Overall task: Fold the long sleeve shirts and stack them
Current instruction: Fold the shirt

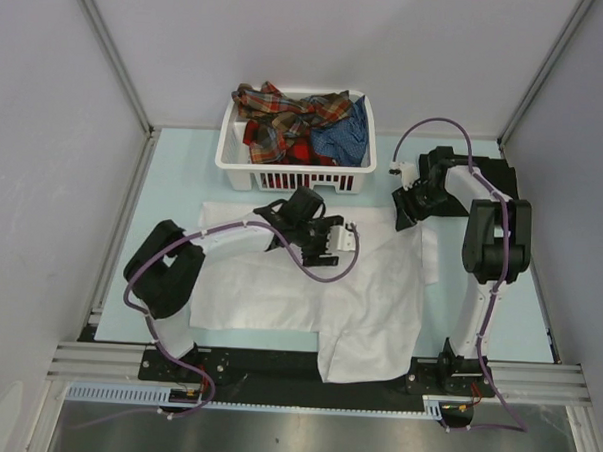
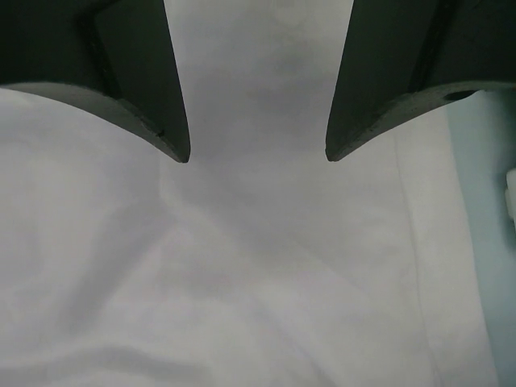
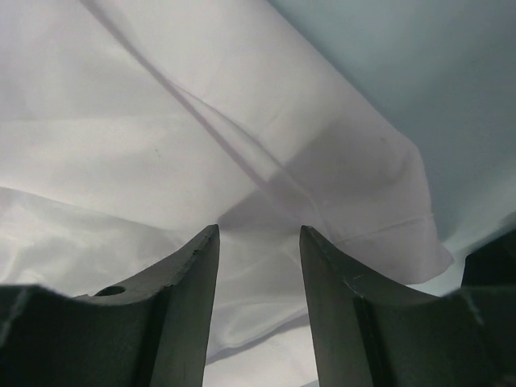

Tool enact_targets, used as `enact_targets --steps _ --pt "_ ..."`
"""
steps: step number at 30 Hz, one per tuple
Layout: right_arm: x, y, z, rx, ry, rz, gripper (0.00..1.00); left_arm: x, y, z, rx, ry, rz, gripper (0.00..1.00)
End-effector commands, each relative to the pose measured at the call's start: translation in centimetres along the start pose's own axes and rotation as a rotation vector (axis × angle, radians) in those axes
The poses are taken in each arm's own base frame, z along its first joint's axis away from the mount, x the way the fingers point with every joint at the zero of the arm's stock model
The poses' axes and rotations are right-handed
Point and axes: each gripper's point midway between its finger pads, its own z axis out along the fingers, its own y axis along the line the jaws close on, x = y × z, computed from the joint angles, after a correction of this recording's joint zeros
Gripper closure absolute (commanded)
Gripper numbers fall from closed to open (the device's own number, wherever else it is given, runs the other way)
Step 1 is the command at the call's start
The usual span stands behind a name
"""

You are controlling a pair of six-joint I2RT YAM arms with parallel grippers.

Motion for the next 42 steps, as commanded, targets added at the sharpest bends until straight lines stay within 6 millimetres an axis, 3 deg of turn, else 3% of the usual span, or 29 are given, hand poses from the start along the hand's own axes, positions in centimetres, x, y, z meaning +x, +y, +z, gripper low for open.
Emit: enact_targets --steps 1,7,10,17,21,26,33,36,37,39,40,42 --pt "-0.8 -0.4 -0.2 -0.009 -0.011 0.018 0.5 -2.3 0.1 3.1 -0.01 0.001 -0.033 0.26" --pt "-0.3 -0.7 0.4 -0.015 0.018 0.03 0.49 -2.0 0.2 6.2 0.027 0.062 -0.073 0.25" --pt "-0.1 -0.7 0.7 -0.025 0.03 0.035 0.52 -1.6 0.0 6.7 0.034 0.086 -0.06 0.28" --pt "-0.8 0.6 -0.3 -0.062 0.011 0.027 0.82 -2.3 0.1 5.3 0.012 0.071 -0.038 0.74" --pt "-0.9 1.2 -0.9 -0.07 0.013 0.021 0.98 -3.1 0.0 4.2 0.012 0.051 -0.021 0.82" --pt "-0.6 2.0 -1.6 -0.086 0.018 0.01 1.0 -3.7 -1.1 3.2 0.054 0.037 0.001 0.85" --pt "0.8 3.8 -2.6 -0.123 0.045 0.012 1.0 -3.4 -2.7 2.4 0.113 0.044 0.018 0.84" --pt "1.7 3.5 -2.0 -0.114 0.072 0.019 1.0 -2.6 -3.5 2.8 0.136 0.057 0.009 0.7" --pt "2.1 3.4 -1.7 -0.113 0.082 0.026 1.0 -2.5 -3.7 3.0 0.147 0.057 0.003 0.55" --pt "2.5 2.6 -1.2 -0.093 0.097 0.036 0.99 -2.6 -3.7 2.9 0.15 0.049 -0.018 0.44" --pt "2.3 2.4 -1.1 -0.085 0.094 0.039 0.86 -2.8 -3.8 2.5 0.16 0.029 -0.036 0.38" --pt "2.0 2.2 -1.1 -0.079 0.09 0.043 0.75 -2.7 -2.4 0.7 0.132 -0.009 -0.124 0.34"
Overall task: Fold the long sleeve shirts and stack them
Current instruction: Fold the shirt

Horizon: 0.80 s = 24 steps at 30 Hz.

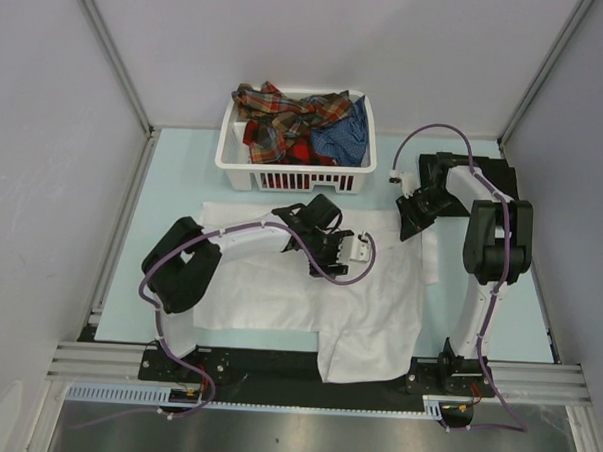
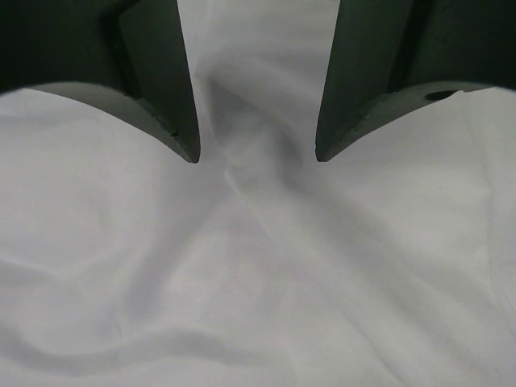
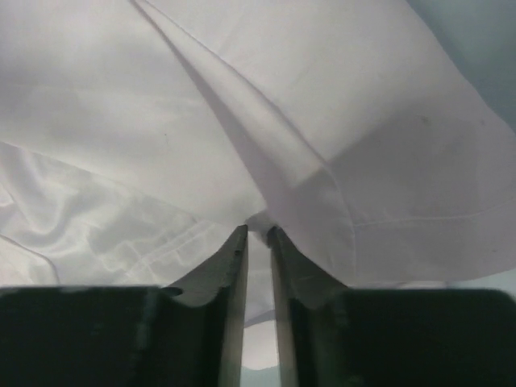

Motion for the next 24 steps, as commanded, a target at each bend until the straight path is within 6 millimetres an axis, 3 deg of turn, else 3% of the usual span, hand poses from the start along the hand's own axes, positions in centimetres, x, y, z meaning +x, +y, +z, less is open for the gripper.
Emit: enact_targets --steps 1,3,5,6,8,9,12,18,24 --pt "-0.9 -0.6 -0.6 0.031 -0.019 -0.009 0.66 -1.2 0.6 -3.7 0.005 -0.131 -0.126 0.31" --pt "-1.4 -0.2 -1.2 0.029 -0.039 -0.02 0.62 0.3 2.8 -6.9 -0.075 -0.164 -0.206 0.3" --pt "-2.1 0.0 -1.9 0.032 -0.065 -0.025 0.61 2.4 3.9 -8.6 -0.139 -0.169 -0.301 0.29" --pt "-2.4 0.1 -2.1 0.034 -0.075 -0.027 0.62 4.3 5.3 -10.3 -0.2 -0.168 -0.357 0.29" --pt "-3.0 -0.1 -2.3 0.048 -0.09 -0.029 0.57 7.1 6.0 -11.2 -0.239 -0.132 -0.423 0.29" --pt "-3.2 -0.1 -2.1 0.054 -0.089 -0.036 0.56 9.5 6.6 -11.9 -0.259 -0.105 -0.484 0.29" --pt "-2.9 -0.7 -1.2 0.072 -0.07 -0.031 0.54 13.5 7.7 -13.5 -0.311 -0.049 -0.553 0.29" --pt "-1.4 -1.3 0.7 0.067 -0.02 -0.014 0.54 20.4 9.4 -15.7 -0.396 0.086 -0.591 0.29" --pt "-0.9 -1.6 1.1 0.071 -0.008 -0.011 0.55 23.4 8.9 -15.9 -0.366 0.14 -0.62 0.29"
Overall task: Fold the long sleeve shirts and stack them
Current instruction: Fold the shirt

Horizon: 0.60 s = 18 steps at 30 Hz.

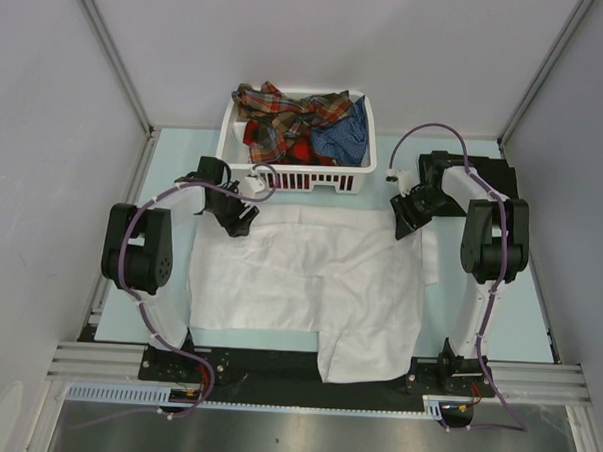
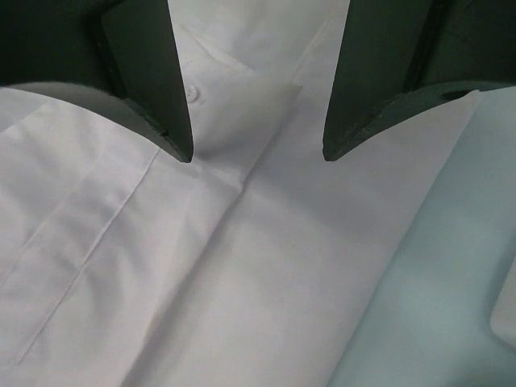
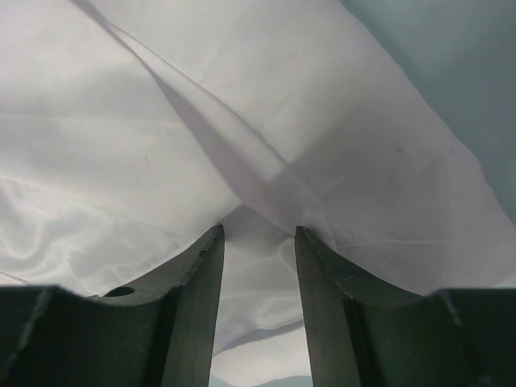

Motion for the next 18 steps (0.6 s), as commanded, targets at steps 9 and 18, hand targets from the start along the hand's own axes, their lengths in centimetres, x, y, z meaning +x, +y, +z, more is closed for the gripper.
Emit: enact_targets --steps 9,18 --pt "0.4 -0.5 0.5 0.016 0.012 0.0 0.55 1.7 1.7 -1.5 -0.022 0.041 0.014 0.44" --pt "0.0 -0.7 0.4 0.028 0.003 -0.006 0.57 0.7 1.7 -3.8 -0.04 0.019 0.025 0.87"
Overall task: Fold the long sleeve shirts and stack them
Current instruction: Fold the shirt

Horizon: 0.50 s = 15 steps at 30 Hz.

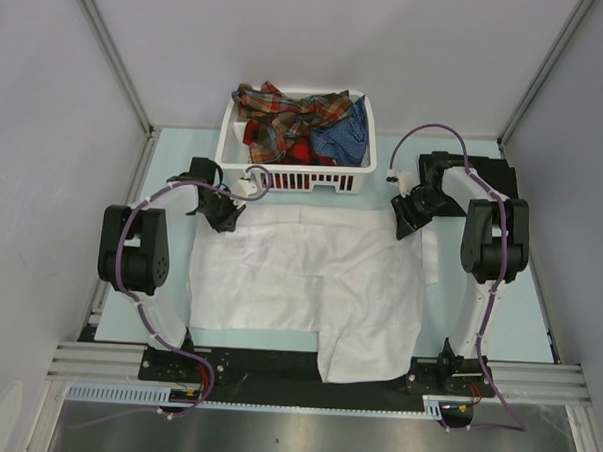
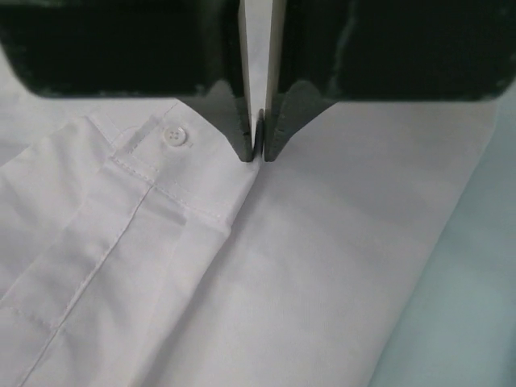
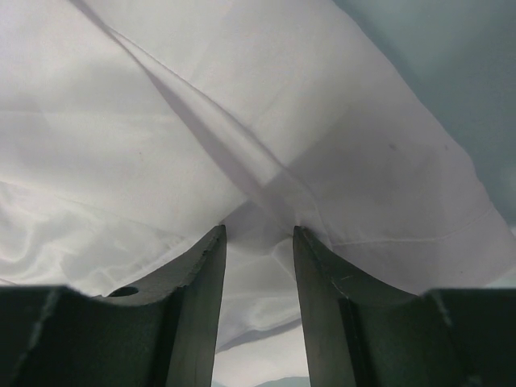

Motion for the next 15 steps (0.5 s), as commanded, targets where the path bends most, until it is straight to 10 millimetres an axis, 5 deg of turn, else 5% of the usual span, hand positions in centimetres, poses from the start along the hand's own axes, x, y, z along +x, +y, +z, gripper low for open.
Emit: enact_targets --steps 1,13,14,15 --pt "-0.2 -0.5 0.2 0.021 0.0 -0.004 0.57 -2.6 1.0 -3.1 -0.053 -0.06 0.046 0.89" --pt "-0.5 -1.6 0.2 0.063 -0.006 0.001 0.56 -2.3 4.1 -2.6 -0.101 -0.051 0.005 0.95" --pt "-0.9 -1.6 0.0 0.067 -0.013 -0.003 0.56 -2.1 4.5 -2.5 -0.111 -0.051 0.0 0.95" --pt "-1.1 -1.5 -0.3 0.068 -0.019 -0.004 0.54 -1.9 4.7 -2.4 -0.116 -0.046 -0.006 0.84"
